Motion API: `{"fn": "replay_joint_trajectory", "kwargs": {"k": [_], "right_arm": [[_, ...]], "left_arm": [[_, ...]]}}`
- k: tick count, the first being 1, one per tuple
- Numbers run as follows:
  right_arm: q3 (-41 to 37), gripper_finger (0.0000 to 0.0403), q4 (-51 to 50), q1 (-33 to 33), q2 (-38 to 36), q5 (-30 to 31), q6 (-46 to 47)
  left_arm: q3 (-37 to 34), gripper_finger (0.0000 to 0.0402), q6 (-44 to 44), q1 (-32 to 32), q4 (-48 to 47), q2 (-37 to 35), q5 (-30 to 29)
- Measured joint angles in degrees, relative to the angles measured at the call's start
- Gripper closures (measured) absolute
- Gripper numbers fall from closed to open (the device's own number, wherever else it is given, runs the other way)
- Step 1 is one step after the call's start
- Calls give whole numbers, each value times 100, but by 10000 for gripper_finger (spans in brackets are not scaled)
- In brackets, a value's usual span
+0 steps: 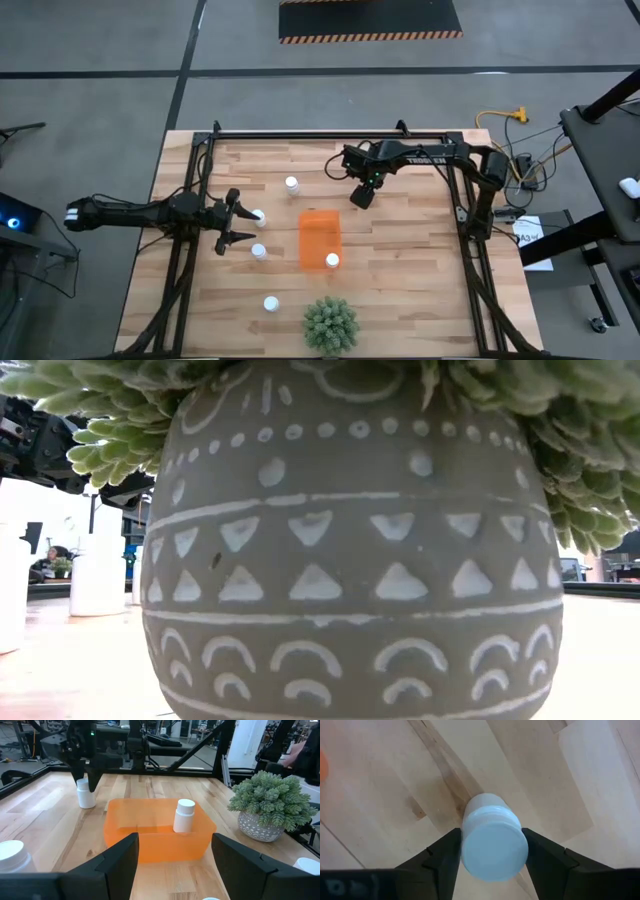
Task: Pick and place pill bottles into a basket
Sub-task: Put the white pill bottle into the orange bin
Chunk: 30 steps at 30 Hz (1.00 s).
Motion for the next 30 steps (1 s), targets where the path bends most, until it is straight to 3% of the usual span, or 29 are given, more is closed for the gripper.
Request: {"fn": "replay_joint_trajectory", "kwargs": {"k": [19,30], "right_arm": [[322,252,-500,31,-219,-20,-89],[798,252,-647,549,-241,-289,-74]], "left_arm": [[0,168,0,0,1,0,-2],[0,168,-2,2,0,0,-2]]}}
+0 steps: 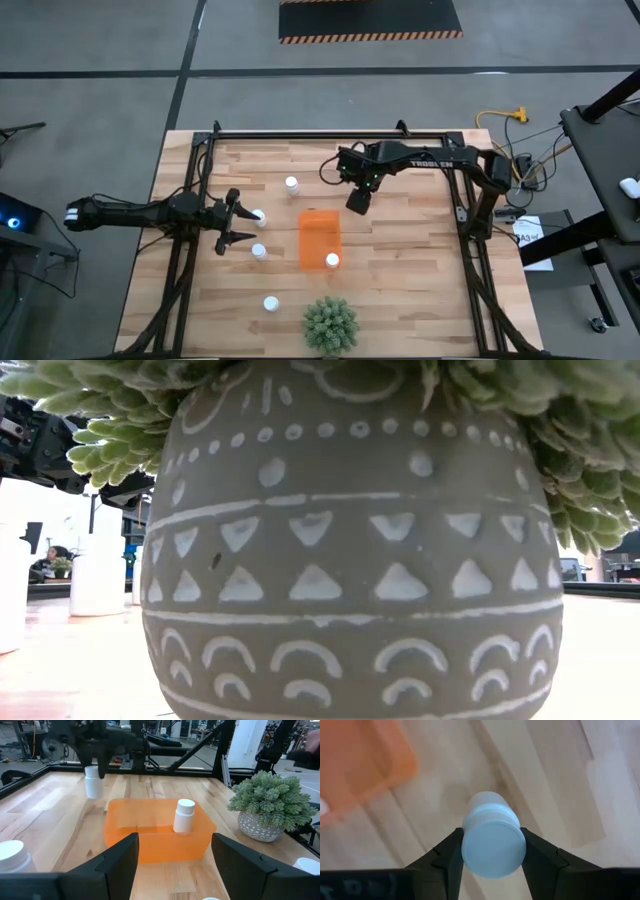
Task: Pick and place pill bottles into a basket
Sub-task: Put the white pill bottle into the orange bin
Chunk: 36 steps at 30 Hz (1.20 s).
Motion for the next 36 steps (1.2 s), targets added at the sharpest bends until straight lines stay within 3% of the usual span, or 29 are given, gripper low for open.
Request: {"fn": "replay_joint_trajectory", "kwargs": {"k": [21,36], "right_arm": [[598,252,-434,1240,-2,-4,443],[993,252,-466,1500,20,-15,527]], "left_arm": [[0,168,2,-1,1,0,0],[0,168,2,-1,1,0,2]]}}
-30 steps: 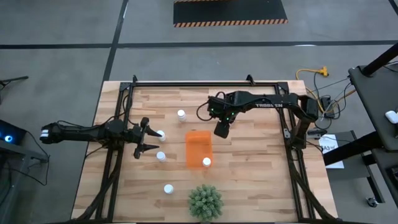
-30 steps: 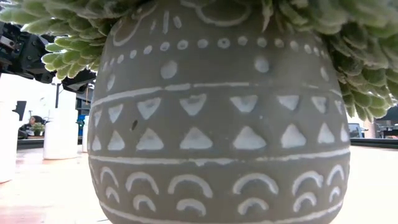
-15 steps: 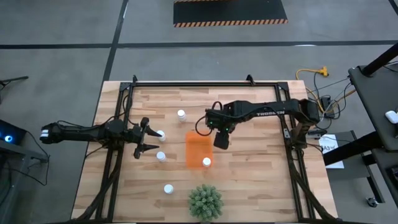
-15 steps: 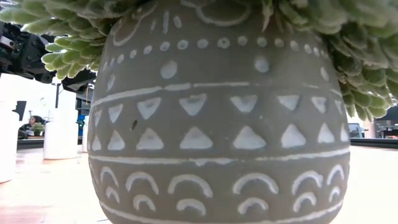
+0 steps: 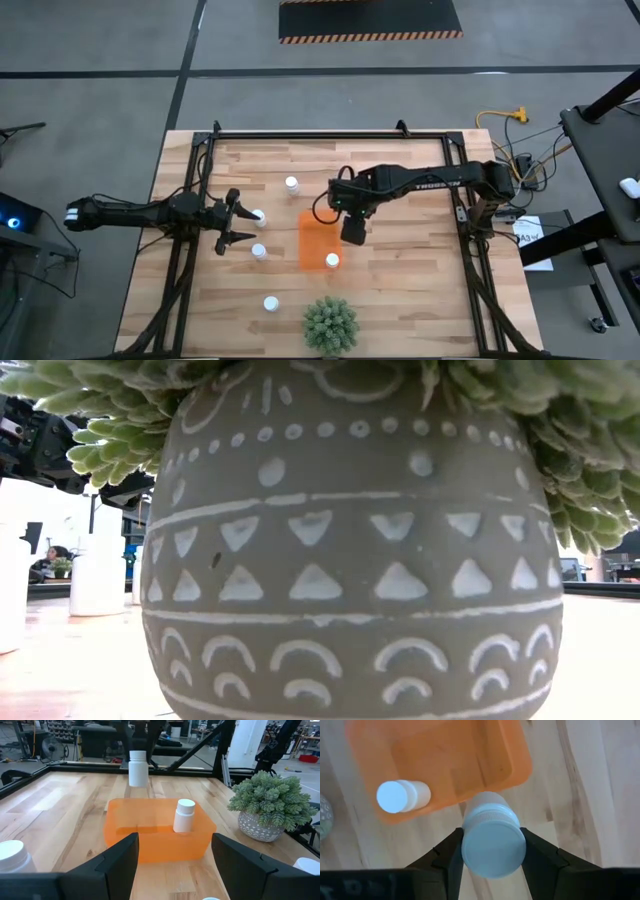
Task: Pick and place pill bottles into a basket
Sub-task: Put the white pill bottle into the orange bin
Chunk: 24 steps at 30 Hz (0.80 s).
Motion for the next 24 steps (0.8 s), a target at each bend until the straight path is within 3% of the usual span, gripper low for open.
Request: {"fn": "replay_joint_trajectory", "kwargs": {"k": [16,24], "right_arm": [[207,252,377,244,65,-4,22],[895,252,164,436,863,-37,-324]], "left_arm": [[0,168,0,1,0,0,-1],[0,168,-1,-1,7,6,0]]}}
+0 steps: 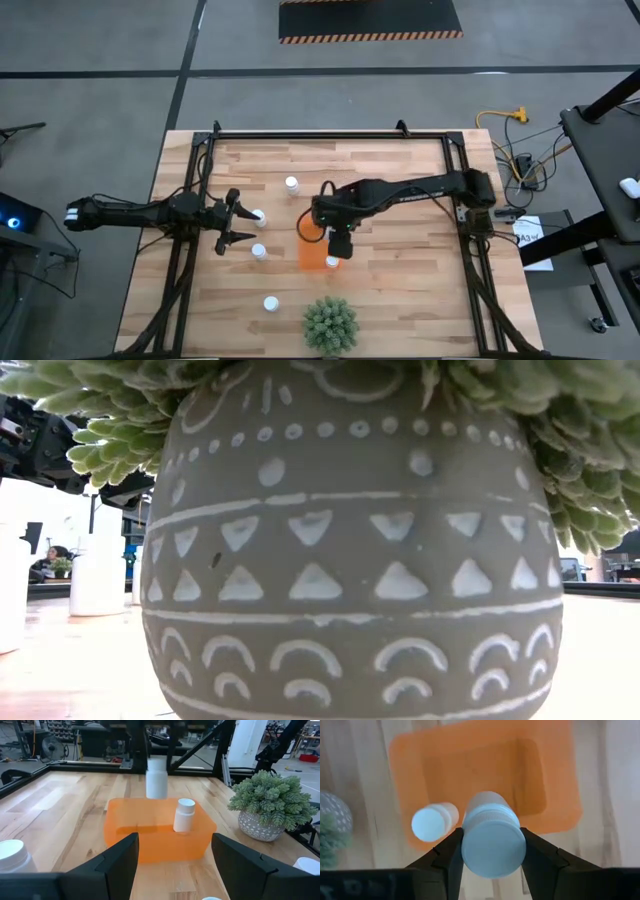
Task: Pick and place pill bottles into a basket
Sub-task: Put the white pill bottle into the orange bin
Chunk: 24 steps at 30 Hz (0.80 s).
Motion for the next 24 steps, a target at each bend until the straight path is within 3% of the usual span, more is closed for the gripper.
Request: {"fn": "replay_joint_trajectory", "kwargs": {"k": [11,24], "right_arm": [[1392,252,-863,94,1187,57,-769],[837,252,-674,111,1237,216,-913]], "left_arm": [[0,168,1,2,-1,31,1],[0,168,-1,0,-3,34,1]]}}
